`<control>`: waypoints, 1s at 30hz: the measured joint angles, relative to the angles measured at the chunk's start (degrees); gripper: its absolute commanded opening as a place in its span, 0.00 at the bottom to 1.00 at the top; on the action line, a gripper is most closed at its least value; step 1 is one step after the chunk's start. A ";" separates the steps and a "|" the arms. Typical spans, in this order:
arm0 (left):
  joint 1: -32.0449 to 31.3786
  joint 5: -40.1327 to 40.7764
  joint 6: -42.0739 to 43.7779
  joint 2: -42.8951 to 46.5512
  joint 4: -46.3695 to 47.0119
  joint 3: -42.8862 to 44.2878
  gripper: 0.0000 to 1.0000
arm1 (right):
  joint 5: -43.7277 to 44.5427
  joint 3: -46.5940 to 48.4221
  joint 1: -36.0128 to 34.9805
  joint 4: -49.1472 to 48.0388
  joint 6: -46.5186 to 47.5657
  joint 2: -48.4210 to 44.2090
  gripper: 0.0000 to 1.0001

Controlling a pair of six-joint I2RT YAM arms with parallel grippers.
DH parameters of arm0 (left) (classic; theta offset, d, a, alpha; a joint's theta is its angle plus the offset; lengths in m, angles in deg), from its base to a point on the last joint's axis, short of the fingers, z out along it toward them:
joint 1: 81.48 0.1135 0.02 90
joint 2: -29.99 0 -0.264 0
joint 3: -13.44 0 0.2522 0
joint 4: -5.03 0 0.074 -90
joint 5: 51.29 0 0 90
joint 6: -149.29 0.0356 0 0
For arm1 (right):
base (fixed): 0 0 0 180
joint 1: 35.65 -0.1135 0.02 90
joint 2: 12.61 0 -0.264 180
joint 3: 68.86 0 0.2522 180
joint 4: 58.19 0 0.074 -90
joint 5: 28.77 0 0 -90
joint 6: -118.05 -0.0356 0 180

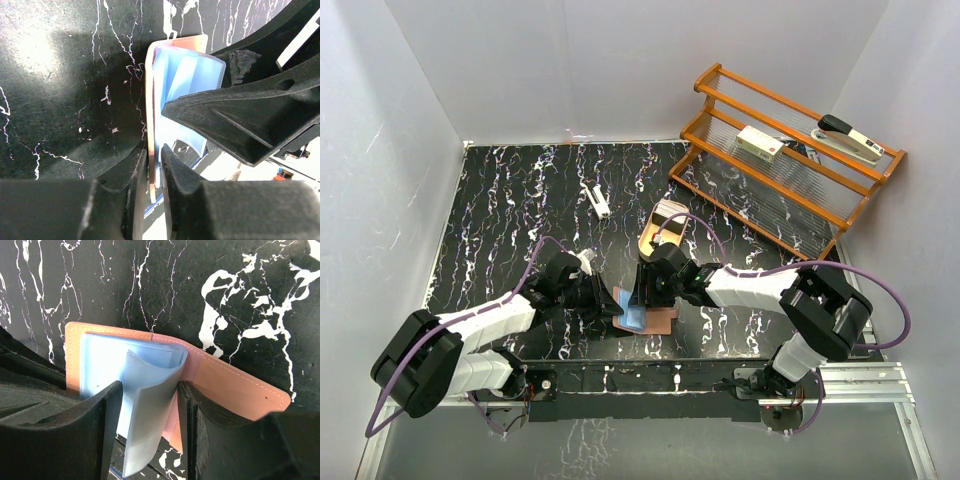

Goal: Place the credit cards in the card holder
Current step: Open the card holder at the center of the board.

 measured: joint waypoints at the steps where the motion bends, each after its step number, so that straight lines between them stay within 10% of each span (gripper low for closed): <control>1: 0.00 0.11 0.09 0.00 0.00 0.00 0.10 | 0.22 0.00 0.00 0.04 0.02 -0.02 0.45; 13: -0.02 0.87 0.33 0.00 0.04 0.00 0.23 | 1.84 -0.39 0.00 1.01 0.44 -0.42 0.45; 30: -0.04 1.27 0.76 -0.96 0.61 0.00 0.00 | 4.76 -0.70 -0.04 3.96 1.33 -2.54 0.46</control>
